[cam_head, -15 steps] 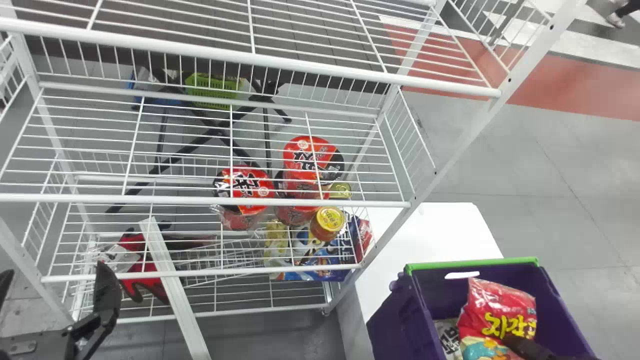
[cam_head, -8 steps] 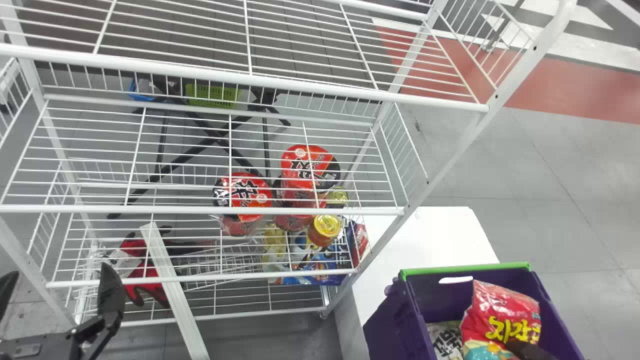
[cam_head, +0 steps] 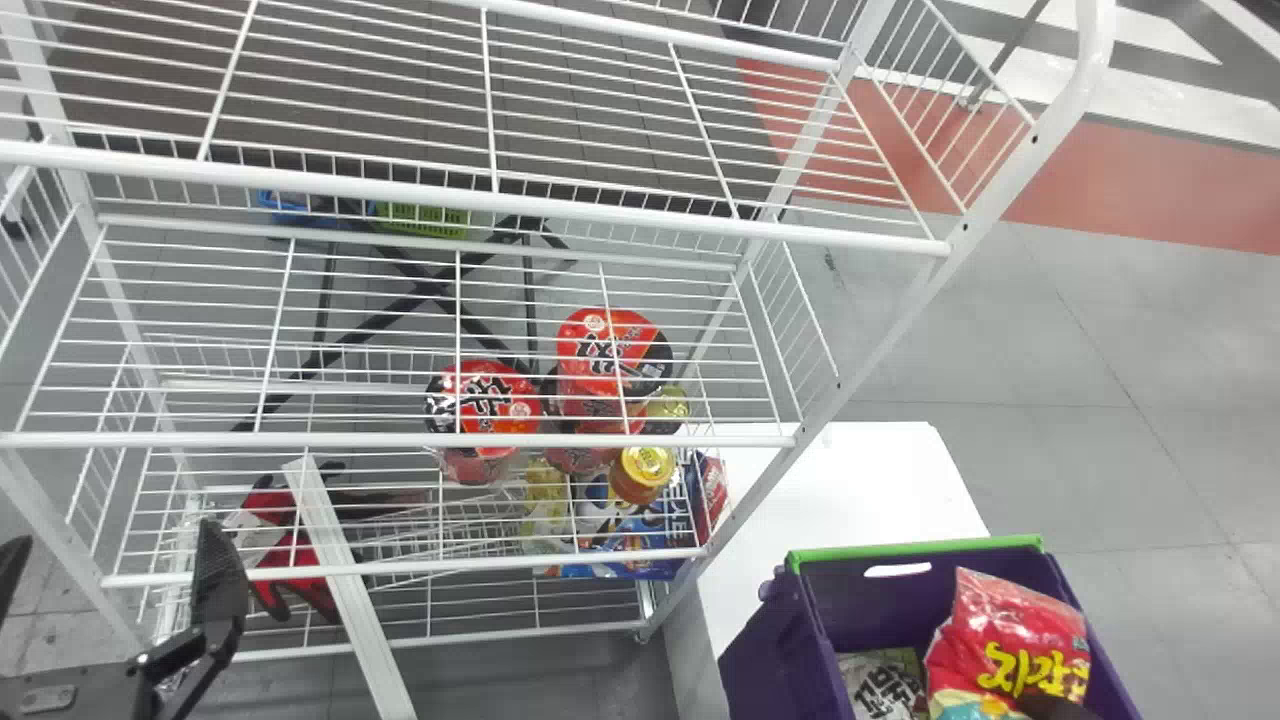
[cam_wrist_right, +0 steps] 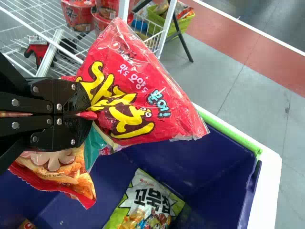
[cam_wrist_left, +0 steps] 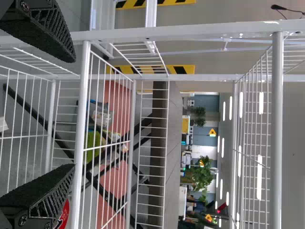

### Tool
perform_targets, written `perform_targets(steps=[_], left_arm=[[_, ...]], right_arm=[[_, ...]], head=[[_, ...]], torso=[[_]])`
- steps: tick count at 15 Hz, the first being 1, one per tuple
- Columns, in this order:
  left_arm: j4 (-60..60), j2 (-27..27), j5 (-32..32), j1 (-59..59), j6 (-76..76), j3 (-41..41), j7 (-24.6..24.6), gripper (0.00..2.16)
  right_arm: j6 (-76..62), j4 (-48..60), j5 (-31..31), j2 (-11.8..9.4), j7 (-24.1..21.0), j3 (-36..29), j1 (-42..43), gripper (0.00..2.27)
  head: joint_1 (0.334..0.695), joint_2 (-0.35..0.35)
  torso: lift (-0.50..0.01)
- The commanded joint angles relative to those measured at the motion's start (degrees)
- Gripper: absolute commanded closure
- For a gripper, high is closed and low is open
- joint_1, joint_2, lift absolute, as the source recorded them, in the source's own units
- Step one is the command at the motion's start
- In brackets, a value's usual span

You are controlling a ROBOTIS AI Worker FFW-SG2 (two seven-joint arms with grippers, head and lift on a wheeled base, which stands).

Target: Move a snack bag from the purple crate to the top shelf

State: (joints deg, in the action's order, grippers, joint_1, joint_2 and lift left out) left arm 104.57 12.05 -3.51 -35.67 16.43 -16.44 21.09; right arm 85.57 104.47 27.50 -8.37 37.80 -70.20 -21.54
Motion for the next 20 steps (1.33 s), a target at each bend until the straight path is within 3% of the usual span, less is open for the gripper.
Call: perform_targets(steps=[1,20], left_arm=[[0.0,0.1,0.0,-0.4,0.3,0.0,0.0,0.0],[0.8,0.1,0.3,-0.4,-0.2,-0.7,0.0,0.0]], right_arm=[[0.0,0.0,0.4,0.2,0.1,-0.1,-0.5,2.22],[-0.4,1.8,0.8,0.8,0.7,0.1,-1.1,2.22]], head=[[0.695,-0.35],[0.695,-0.35]], torso=[[-0.257],[-0.182]])
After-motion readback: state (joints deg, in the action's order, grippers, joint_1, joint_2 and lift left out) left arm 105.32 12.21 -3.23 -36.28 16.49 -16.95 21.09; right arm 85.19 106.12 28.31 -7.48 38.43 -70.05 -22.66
